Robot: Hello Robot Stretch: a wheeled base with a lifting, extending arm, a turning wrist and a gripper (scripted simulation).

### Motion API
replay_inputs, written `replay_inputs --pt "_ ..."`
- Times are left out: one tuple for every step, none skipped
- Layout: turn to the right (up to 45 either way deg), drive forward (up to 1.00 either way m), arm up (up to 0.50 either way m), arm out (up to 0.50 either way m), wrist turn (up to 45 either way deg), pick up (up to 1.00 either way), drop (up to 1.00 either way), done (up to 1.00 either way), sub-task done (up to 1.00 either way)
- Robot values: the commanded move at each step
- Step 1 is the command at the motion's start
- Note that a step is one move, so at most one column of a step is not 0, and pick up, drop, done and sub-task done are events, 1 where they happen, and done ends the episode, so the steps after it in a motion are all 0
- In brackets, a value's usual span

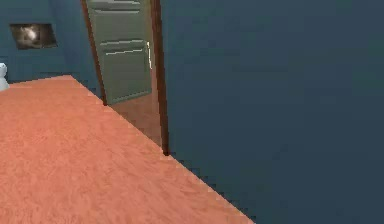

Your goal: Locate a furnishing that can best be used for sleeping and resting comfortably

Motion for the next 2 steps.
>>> replay_inputs --pt "0.0 0.40 0.00 0.00 0.0 0.00 0.00 0.00 0.00" --pt "-30.0 0.00 0.00 0.00 0.0 0.00 0.00 0.00 0.00"
